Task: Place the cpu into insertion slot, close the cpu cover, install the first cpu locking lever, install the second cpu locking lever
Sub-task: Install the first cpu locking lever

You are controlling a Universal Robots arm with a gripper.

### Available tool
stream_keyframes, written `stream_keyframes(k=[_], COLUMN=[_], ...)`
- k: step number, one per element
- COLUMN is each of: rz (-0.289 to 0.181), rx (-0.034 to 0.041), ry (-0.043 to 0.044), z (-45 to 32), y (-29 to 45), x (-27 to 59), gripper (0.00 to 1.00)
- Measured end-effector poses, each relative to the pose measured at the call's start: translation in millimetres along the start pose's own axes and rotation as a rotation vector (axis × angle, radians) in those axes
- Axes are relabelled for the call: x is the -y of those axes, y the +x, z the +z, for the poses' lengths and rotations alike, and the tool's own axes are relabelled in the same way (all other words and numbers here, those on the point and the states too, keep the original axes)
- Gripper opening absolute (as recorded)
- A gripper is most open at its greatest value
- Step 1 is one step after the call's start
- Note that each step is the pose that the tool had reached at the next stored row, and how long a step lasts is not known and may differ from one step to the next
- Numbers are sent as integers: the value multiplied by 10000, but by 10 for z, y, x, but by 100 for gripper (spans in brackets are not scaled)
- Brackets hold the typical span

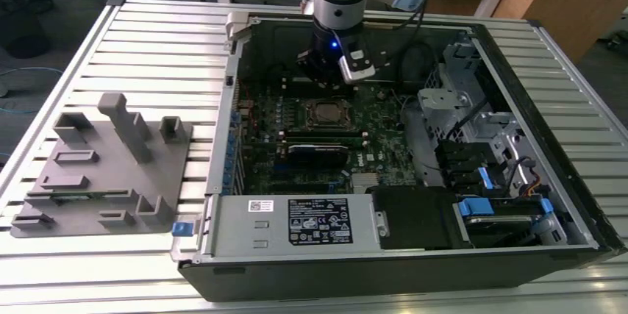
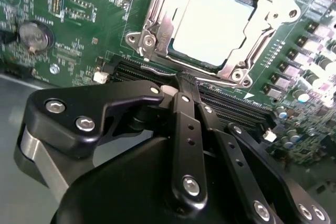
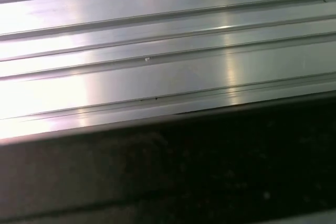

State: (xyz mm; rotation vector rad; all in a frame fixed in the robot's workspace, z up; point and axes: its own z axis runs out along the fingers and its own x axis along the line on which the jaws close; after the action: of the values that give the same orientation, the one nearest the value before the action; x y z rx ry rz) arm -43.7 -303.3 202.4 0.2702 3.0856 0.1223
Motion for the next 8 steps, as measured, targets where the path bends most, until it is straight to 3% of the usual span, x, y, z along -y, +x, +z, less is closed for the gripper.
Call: stream_keyframes(k=[2, 8], rz=[263, 470], rx=[22, 40], ry=[9, 14], z=[2, 5], y=[0, -18], x=[0, -6], gripper=[11, 11])
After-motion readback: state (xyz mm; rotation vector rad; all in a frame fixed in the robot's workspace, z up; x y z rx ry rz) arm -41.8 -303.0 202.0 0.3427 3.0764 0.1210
